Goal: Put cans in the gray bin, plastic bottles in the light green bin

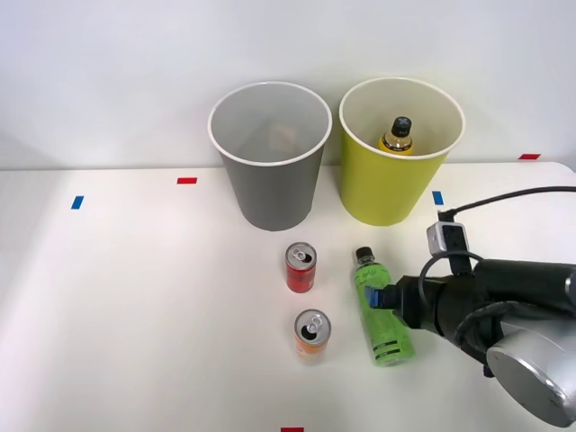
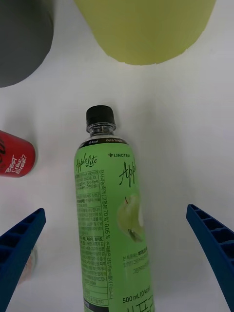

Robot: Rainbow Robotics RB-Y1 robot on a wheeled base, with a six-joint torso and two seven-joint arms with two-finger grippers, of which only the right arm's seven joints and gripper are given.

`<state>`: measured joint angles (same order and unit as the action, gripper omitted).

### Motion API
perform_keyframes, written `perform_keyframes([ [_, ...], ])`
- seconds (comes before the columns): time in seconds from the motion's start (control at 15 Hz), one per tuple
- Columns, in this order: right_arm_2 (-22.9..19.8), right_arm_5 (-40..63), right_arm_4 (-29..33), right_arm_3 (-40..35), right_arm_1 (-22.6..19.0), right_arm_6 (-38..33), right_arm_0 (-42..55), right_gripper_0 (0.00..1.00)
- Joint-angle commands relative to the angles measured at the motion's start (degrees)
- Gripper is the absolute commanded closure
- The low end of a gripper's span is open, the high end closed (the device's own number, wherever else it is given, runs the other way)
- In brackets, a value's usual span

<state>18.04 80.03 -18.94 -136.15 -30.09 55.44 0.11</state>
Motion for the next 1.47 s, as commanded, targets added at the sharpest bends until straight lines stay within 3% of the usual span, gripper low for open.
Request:
perform_keyframes([
  [0.07,4.28,3.64,4.0,0.01,1.26,-6.04,-3.01,0.0],
  [0.87,5.33,10.06,4.17,15.21,6.09,-6.39,-12.94,0.0],
  [1.47,5.33,8.91,10.85,25.41,12.95,-5.78,-16.11,0.0],
])
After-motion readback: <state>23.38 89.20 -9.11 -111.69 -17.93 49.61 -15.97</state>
